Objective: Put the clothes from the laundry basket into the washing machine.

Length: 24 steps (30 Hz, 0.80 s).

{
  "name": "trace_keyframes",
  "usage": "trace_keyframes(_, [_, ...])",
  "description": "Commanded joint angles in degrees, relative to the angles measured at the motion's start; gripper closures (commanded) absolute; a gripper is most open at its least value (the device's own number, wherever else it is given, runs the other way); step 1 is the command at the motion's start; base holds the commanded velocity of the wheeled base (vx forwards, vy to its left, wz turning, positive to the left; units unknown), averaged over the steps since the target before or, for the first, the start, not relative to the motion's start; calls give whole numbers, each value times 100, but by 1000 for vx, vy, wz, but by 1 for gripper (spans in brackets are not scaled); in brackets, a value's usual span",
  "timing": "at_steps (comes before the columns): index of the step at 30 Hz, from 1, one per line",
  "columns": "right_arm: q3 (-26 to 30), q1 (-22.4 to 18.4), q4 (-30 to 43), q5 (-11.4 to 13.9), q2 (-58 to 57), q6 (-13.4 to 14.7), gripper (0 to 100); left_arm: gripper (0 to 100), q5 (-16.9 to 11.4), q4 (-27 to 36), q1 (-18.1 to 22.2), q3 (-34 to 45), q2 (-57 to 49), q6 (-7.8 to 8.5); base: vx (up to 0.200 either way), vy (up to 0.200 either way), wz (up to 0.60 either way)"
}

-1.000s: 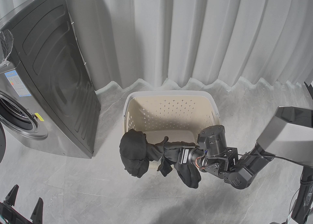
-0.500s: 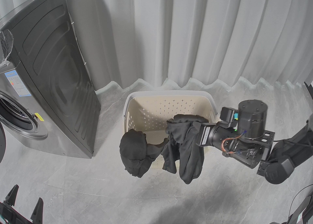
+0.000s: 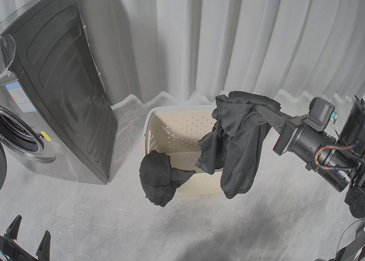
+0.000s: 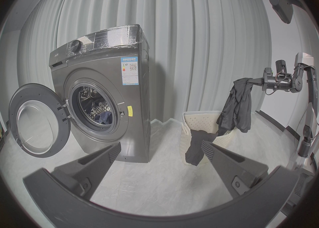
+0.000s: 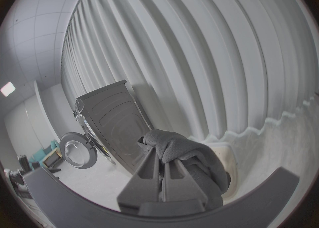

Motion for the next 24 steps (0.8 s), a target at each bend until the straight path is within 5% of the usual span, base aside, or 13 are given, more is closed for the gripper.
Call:
trace_keyframes(1, [52, -33, -44, 30, -387, -297, 100, 0, -11, 0, 0, 84, -66, 12, 0, 0, 0])
trace_keyframes(11, [61, -50, 44, 30, -756, -385, 100, 0, -11, 0, -9, 75, -66, 21, -120, 0, 0])
trace_keyframes(20, [70, -33, 26, 30, -747, -385, 100, 0, -11, 0, -9, 75, -66, -6, 0, 0, 0])
trace_keyframes(24, [87, -33, 9, 38, -747, -385, 100, 0, -11, 0, 0, 75, -66, -23, 0, 200, 0])
